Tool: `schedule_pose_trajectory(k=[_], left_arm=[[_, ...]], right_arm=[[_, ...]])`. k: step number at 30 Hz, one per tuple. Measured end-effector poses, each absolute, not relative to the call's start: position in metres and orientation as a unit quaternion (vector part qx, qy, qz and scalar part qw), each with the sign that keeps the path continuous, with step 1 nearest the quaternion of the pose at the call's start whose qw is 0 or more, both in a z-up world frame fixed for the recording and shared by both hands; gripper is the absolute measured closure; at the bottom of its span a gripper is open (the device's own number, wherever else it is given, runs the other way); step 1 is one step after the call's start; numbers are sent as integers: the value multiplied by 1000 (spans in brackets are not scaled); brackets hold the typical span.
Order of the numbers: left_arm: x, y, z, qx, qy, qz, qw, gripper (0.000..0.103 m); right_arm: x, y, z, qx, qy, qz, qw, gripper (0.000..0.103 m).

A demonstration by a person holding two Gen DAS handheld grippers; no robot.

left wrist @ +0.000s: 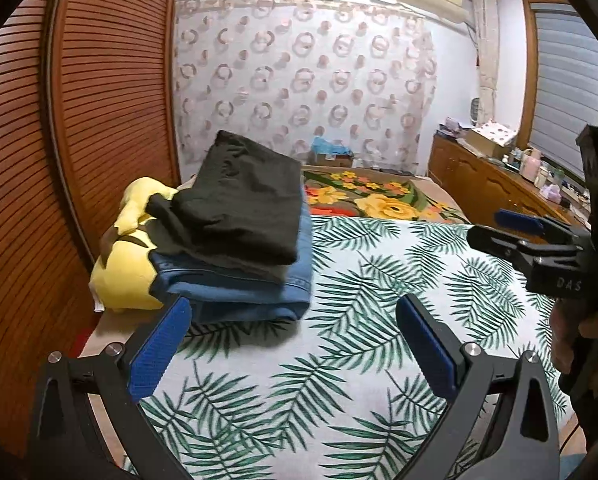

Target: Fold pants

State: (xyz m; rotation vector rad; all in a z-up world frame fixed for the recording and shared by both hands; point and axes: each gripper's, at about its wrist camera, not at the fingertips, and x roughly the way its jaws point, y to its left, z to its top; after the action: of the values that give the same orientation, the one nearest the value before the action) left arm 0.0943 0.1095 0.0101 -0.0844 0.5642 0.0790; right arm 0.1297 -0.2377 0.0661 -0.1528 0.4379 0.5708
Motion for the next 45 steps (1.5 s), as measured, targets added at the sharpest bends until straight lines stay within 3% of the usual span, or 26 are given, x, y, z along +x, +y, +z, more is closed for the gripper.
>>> schedule_pose_trajectory(k=[24, 45], left_arm=[[82, 32, -3, -14, 297, -30, 954, 1], [68, 7, 62, -5, 239, -52, 970, 1]], right_arm=[[30, -292, 64, -18, 227, 169, 959, 15], [-30, -303, 86, -2, 161, 119, 980, 15]])
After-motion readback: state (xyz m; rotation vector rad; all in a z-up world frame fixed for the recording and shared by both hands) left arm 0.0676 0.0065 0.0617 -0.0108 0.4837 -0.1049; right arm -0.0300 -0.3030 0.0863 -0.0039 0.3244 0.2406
